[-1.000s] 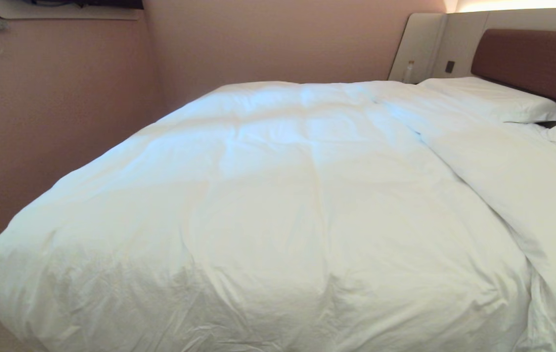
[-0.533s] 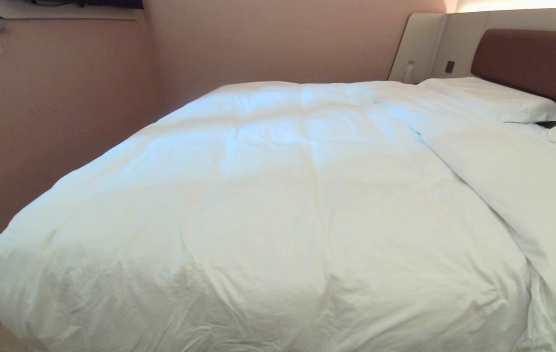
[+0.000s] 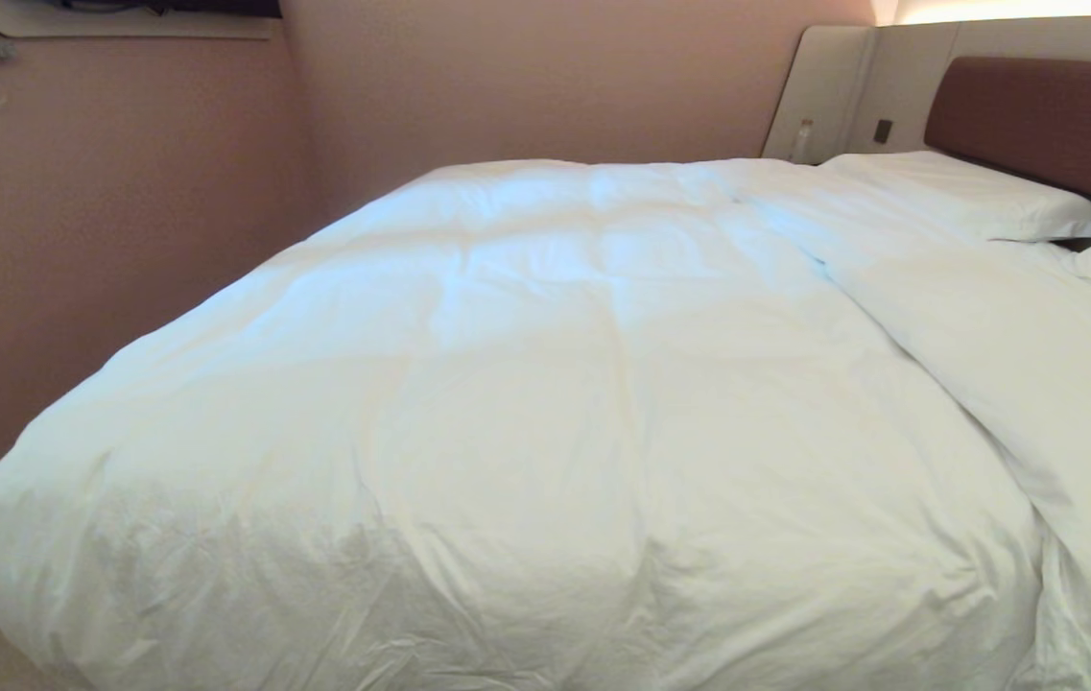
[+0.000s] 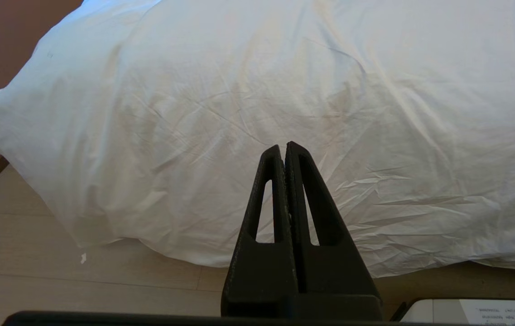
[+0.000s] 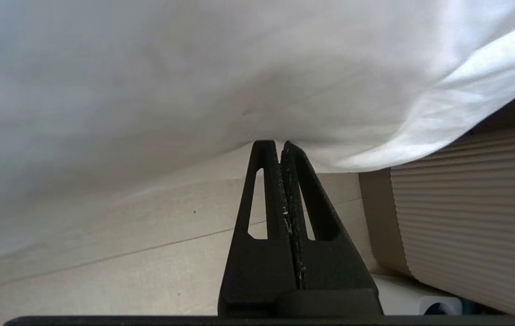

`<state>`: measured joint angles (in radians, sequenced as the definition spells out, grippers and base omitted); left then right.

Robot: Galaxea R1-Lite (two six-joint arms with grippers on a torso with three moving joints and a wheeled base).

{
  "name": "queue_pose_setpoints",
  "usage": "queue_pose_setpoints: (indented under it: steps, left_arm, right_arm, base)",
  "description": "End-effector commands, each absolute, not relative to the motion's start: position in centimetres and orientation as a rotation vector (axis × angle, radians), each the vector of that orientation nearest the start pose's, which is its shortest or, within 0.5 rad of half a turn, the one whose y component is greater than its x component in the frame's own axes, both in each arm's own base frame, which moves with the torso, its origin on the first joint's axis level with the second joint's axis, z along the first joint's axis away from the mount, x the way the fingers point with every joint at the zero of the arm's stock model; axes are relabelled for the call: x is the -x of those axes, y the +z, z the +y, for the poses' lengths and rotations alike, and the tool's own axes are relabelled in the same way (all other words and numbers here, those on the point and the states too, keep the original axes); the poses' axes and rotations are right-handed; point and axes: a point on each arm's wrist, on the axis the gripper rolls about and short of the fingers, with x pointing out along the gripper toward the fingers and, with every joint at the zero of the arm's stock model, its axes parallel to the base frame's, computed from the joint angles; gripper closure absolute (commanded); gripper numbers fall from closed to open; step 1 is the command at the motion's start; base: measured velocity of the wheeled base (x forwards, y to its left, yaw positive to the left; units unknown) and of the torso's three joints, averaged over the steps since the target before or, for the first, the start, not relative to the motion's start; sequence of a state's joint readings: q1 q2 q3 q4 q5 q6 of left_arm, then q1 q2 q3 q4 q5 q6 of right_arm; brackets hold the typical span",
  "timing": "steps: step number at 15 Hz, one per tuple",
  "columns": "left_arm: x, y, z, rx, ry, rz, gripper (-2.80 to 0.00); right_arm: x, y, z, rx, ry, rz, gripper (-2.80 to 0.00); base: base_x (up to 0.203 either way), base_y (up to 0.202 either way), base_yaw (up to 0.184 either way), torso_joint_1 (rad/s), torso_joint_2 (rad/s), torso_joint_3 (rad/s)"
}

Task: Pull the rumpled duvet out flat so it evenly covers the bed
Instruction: Flatten the corners of the folded blanket

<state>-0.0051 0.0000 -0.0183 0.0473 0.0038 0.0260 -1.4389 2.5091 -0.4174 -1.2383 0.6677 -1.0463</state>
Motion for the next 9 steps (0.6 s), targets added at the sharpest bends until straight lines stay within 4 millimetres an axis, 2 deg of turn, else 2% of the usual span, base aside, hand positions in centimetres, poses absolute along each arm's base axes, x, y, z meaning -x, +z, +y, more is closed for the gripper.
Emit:
queue_pose_setpoints:
  steps: [1,9]
  left_arm:
    - [2.43,7.57,0.03,-0.026,-0.002,0.029,0.0]
    - [2.43,7.57,0.03,-0.026,-0.002,0.029,0.0]
  right_arm:
    - [-5.17,-8.0,-28.34,0.21,-0.425,0.699,0.0]
    - [-4.95,-7.44,-28.4,0.217,-0.442,0.695,0.0]
  base:
    - [0.0,0.0,0.0,0.0,0.0,0.0]
    - [0.0,0.0,0.0,0.0,0.0,0.0]
